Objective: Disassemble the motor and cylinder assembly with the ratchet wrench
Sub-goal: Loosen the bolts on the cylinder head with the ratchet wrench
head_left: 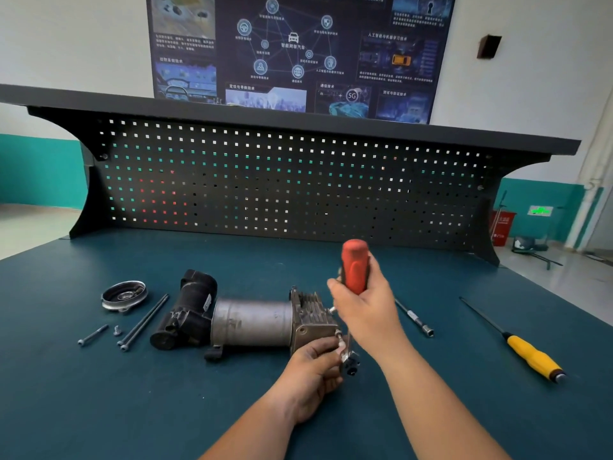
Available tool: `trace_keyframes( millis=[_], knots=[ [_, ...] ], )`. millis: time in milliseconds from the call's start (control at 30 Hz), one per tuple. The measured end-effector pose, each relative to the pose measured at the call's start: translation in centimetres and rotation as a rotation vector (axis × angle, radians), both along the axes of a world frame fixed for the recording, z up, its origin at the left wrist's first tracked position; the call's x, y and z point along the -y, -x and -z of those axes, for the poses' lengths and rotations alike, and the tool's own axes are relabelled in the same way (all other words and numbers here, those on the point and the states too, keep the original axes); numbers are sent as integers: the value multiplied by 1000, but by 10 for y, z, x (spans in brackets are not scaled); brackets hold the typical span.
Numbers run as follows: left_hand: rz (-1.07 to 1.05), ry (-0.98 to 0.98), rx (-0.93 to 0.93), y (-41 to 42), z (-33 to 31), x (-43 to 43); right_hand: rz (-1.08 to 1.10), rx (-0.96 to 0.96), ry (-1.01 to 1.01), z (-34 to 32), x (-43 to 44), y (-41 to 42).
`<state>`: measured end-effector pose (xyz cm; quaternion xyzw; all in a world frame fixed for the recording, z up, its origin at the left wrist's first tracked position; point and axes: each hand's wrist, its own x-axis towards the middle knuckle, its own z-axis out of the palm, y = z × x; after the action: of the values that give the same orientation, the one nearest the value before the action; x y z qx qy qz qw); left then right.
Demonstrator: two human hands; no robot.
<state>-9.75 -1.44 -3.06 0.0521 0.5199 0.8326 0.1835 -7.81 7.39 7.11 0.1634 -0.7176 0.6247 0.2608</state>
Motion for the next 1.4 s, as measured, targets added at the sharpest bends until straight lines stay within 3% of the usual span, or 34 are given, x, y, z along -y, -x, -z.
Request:
trace_keyframes(
  millis=[200, 367, 500, 667, 867, 967, 1167, 1267, 1400],
  knots=[
    [-19, 32, -22, -1, -1, -1, 98, -32, 624, 19, -29, -5],
    [-18, -8, -5, -3, -4, 0, 286, 94, 1114, 45, -55, 6],
    [-10, -21, -2, -4, -5, -1, 381, 211, 1313, 69, -58, 11],
    [3, -21, 17, -3, -5, 0, 345, 141, 1218, 59, -59, 13],
    [63, -21, 6, -2, -5, 2, 249, 6, 814, 21, -44, 12],
    [87, -24, -8, -4, -5, 2, 166, -8, 536, 7, -28, 11],
    [121, -37, -51, -4, -6, 3, 126, -155, -235, 0, 16, 4],
    [116, -19, -70, -4, -5, 2, 153, -218, -266, 2, 23, 4],
    [60, -19, -43, -4, -4, 0, 244, -112, 28, 2, 7, 4]
  ],
)
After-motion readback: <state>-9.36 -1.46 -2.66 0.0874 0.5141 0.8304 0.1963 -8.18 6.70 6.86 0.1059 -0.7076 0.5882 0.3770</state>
